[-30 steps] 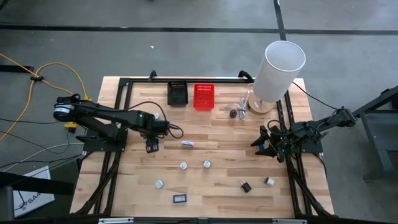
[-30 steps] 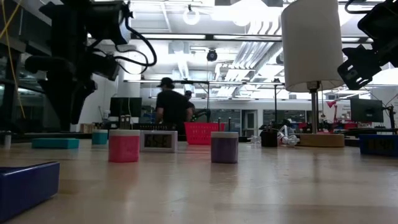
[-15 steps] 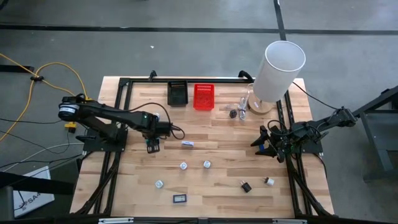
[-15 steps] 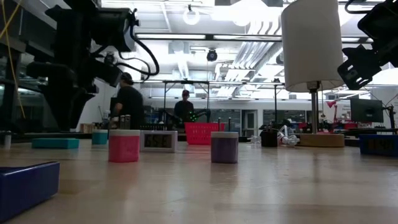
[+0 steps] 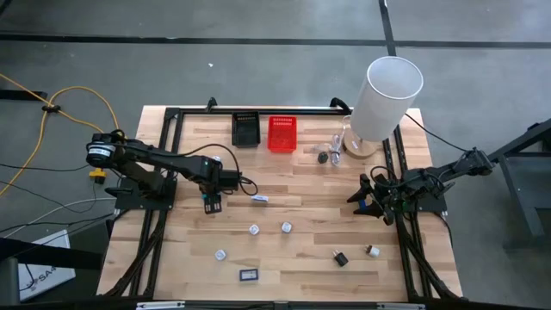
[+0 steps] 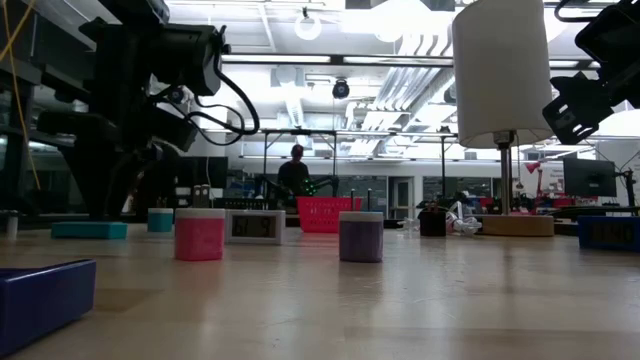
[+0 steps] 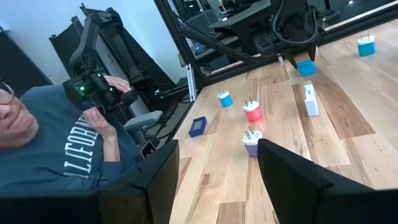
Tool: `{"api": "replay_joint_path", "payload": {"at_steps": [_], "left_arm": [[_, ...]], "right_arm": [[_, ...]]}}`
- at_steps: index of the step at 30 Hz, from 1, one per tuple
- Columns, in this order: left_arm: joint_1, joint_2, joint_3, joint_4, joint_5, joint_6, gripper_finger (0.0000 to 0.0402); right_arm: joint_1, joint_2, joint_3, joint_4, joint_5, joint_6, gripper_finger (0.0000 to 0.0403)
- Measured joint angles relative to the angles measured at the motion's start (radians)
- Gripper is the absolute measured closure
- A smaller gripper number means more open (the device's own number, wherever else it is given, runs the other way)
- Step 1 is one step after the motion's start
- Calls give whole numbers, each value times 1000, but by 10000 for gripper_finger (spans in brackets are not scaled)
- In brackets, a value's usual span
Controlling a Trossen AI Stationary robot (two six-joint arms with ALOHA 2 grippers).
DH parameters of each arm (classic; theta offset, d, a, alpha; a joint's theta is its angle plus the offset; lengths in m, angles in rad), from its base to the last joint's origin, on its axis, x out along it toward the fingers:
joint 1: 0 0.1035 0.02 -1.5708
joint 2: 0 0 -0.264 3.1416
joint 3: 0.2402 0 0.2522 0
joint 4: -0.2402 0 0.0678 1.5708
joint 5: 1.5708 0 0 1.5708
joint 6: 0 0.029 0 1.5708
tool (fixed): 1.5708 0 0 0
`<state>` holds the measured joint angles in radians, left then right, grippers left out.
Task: Pick & Place Office items
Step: Put the light blue digital timer into the black basket
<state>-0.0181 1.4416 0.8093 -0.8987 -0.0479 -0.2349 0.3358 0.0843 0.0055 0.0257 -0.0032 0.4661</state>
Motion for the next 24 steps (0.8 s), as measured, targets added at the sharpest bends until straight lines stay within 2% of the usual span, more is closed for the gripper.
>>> {"api": "replay_joint_path", "payload": {"at_steps": [24], "left_arm": [[0, 70, -3, 21, 1, 2, 208]], "right_arm": [[0, 0, 0, 0, 0, 0, 199]]}}
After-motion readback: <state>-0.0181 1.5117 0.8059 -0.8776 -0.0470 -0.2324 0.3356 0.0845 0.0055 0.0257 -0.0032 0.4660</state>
